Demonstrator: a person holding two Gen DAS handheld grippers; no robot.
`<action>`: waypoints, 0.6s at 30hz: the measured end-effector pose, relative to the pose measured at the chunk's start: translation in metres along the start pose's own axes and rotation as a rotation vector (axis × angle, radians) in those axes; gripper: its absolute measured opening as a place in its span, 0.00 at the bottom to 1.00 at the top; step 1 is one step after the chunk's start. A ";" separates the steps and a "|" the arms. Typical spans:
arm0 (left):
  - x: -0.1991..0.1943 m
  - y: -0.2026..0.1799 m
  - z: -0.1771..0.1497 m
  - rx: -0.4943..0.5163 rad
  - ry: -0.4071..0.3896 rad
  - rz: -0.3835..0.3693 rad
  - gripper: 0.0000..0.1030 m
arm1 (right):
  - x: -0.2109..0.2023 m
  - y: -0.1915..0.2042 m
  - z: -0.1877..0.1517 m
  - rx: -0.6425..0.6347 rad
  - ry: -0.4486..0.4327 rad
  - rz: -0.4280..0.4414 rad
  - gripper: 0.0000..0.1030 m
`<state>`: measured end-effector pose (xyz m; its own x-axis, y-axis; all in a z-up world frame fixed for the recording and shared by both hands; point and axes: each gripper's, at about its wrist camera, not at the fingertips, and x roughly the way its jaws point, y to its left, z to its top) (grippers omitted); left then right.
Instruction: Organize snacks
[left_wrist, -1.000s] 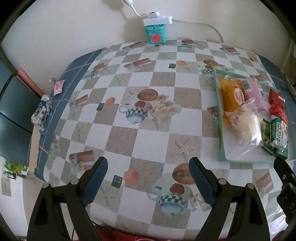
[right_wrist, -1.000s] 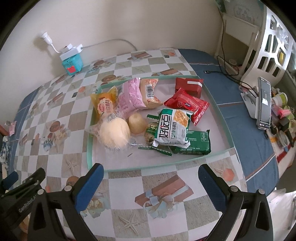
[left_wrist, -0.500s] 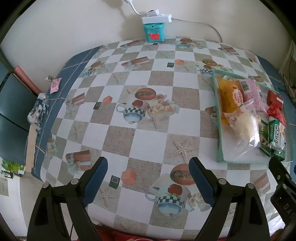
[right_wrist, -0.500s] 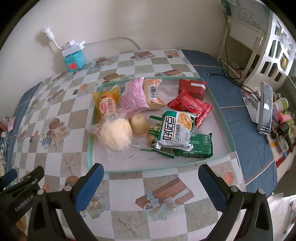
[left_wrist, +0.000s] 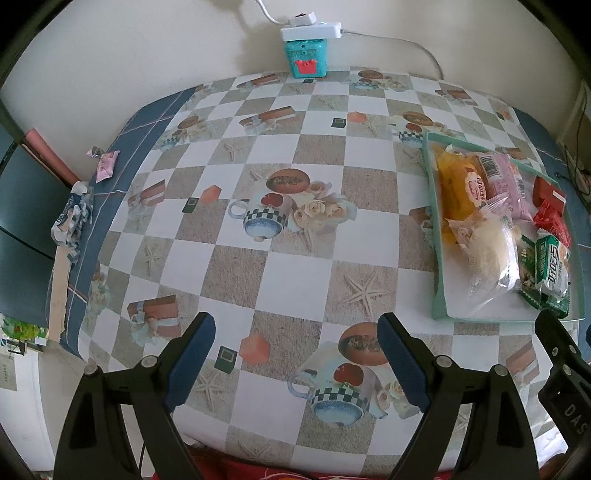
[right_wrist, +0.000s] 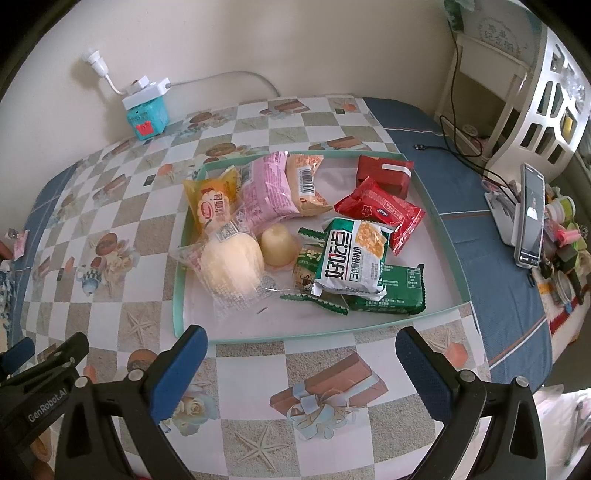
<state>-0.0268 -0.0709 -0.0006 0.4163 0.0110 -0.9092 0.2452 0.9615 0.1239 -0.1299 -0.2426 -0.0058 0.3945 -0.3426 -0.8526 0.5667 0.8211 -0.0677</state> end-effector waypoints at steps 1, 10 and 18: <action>0.000 0.000 0.000 0.000 0.000 0.001 0.87 | 0.000 0.000 0.000 -0.001 0.001 0.000 1.00; 0.001 0.001 0.000 -0.004 0.006 -0.002 0.87 | 0.001 0.000 0.000 -0.003 0.003 -0.001 1.00; 0.002 0.002 0.001 -0.004 0.007 -0.004 0.87 | 0.002 0.000 0.000 -0.004 0.003 0.000 1.00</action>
<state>-0.0250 -0.0692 -0.0015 0.4089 0.0091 -0.9126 0.2430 0.9628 0.1185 -0.1292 -0.2431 -0.0071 0.3917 -0.3414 -0.8544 0.5639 0.8228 -0.0702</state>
